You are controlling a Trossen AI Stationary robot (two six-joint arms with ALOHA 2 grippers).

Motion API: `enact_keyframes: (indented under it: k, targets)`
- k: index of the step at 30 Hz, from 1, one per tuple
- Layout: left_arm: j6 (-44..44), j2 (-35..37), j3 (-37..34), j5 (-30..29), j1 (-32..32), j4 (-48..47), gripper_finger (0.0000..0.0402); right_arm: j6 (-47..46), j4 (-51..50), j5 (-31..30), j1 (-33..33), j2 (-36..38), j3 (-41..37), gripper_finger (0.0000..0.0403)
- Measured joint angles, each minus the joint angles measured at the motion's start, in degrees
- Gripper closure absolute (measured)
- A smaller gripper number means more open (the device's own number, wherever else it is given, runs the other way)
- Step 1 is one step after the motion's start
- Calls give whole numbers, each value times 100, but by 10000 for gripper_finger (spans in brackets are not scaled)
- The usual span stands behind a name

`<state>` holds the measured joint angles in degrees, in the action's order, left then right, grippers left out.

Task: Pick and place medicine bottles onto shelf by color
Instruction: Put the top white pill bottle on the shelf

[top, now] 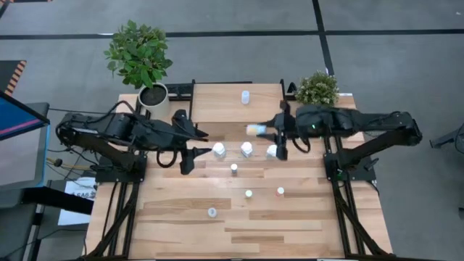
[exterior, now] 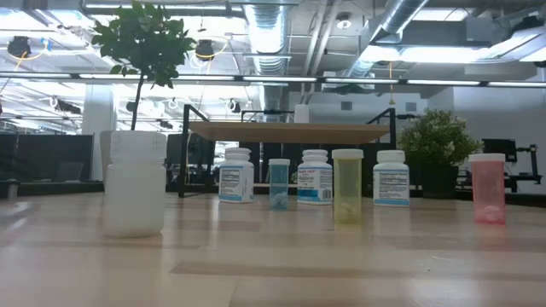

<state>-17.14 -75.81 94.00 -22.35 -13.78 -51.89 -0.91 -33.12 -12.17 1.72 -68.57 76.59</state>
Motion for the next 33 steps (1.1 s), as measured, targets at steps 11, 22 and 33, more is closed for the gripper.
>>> enact_keyframes:
  k: [11, 22, 33]
  targets:
    - [-38, -551, -13, 84, 33, -219, 182, -421, -2270, 20, -1787, -921, 1359, 275]
    - [-129, -967, -18, 85, 37, -452, 181, -508, -4422, 486, -2684, -2348, 2153, 275]
    - [-200, -964, -17, -20, 39, -458, 181, -14, -4730, 680, -2776, -3239, 2538, 274]
